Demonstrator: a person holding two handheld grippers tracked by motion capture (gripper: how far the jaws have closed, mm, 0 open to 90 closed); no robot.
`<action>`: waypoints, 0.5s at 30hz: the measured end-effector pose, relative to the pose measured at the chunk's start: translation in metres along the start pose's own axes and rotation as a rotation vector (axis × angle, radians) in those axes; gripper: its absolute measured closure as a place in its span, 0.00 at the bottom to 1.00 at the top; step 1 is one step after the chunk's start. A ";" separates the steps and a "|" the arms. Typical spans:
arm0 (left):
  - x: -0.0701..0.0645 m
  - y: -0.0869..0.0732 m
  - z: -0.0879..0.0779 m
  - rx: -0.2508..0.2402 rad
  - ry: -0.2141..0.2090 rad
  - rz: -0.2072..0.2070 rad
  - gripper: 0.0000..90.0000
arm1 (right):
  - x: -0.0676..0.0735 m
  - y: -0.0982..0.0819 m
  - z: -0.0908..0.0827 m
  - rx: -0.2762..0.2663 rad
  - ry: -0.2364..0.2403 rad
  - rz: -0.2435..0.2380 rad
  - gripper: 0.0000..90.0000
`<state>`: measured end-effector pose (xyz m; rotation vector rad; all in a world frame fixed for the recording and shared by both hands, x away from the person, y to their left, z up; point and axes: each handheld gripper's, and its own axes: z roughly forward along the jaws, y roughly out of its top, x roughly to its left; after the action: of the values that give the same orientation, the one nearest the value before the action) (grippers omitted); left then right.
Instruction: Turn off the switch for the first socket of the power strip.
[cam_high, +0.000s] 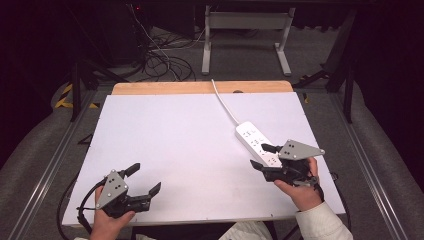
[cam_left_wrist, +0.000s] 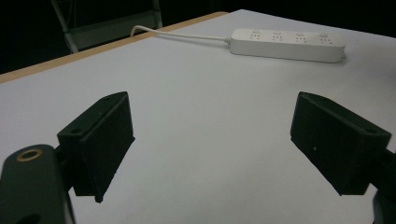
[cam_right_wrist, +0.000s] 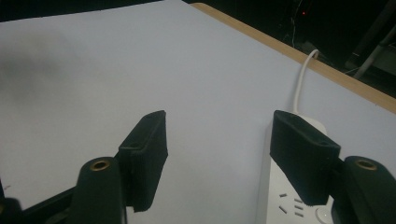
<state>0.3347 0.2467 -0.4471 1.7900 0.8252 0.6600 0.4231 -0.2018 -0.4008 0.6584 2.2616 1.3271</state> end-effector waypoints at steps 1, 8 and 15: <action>0.000 0.000 0.000 0.000 0.000 0.000 0.15 | -0.001 0.001 0.001 0.003 -0.002 -0.002 0.41; 0.000 0.000 0.000 -0.001 0.000 -0.002 0.15 | -0.009 0.011 0.003 -0.003 -0.013 0.010 0.41; 0.000 0.000 0.000 -0.001 -0.002 -0.002 0.15 | -0.017 0.015 0.005 0.021 -0.023 0.025 0.47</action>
<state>0.3349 0.2467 -0.4472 1.7886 0.8250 0.6573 0.4422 -0.2019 -0.3879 0.7083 2.2589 1.3020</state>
